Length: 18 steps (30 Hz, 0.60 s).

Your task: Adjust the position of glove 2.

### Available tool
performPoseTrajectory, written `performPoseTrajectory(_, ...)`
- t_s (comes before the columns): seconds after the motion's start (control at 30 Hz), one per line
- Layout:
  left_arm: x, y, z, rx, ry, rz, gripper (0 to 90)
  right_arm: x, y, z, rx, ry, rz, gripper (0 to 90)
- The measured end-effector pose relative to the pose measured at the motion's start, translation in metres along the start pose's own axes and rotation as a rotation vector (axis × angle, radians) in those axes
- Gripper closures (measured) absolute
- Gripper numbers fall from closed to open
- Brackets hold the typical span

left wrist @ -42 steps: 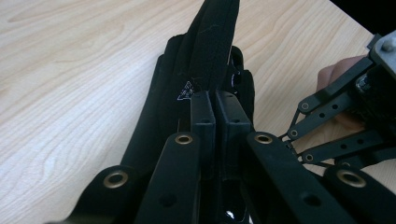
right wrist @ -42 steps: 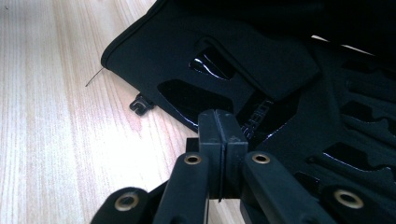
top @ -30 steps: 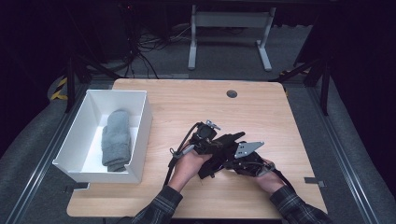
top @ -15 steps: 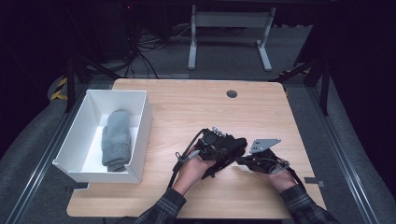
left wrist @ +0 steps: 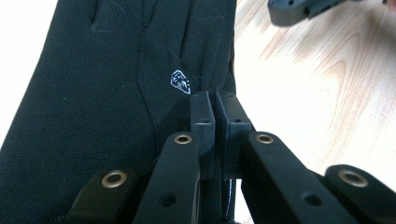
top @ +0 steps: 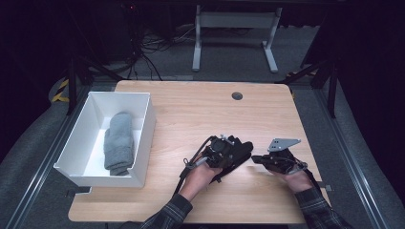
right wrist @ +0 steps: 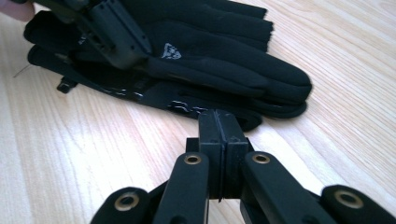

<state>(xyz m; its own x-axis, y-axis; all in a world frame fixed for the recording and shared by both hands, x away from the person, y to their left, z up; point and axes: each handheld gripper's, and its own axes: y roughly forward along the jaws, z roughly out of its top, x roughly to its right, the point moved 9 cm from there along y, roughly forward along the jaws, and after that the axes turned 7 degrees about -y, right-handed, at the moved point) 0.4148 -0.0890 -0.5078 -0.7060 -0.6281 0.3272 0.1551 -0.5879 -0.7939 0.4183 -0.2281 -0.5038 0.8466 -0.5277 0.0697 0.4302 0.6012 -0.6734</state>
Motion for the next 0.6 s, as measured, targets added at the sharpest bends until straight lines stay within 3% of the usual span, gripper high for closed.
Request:
performPoseTrajectory(0.2, 0.001, 0.006, -0.004, -0.025, 0.006, -0.002, 83.5, 0.007, -0.002, -0.004, -0.008, 0.012, -0.022, 90.0)
performPoseTrajectory(0.33, 0.005, 0.006, -0.004, -0.024, 0.017, -0.018, 72.0, 0.011, -0.002, -0.007, -0.008, 0.02, -0.033, 83.7)
performPoseTrajectory(0.43, 0.008, 0.002, -0.003, -0.019, 0.045, -0.019, 59.9, 0.016, -0.004, -0.008, -0.007, 0.022, -0.058, 74.0)
performPoseTrajectory(0.6, 0.006, -0.014, 0.004, 0.028, 0.078, -0.015, 46.2, 0.026, -0.005, -0.012, 0.001, 0.064, -0.092, 47.3)
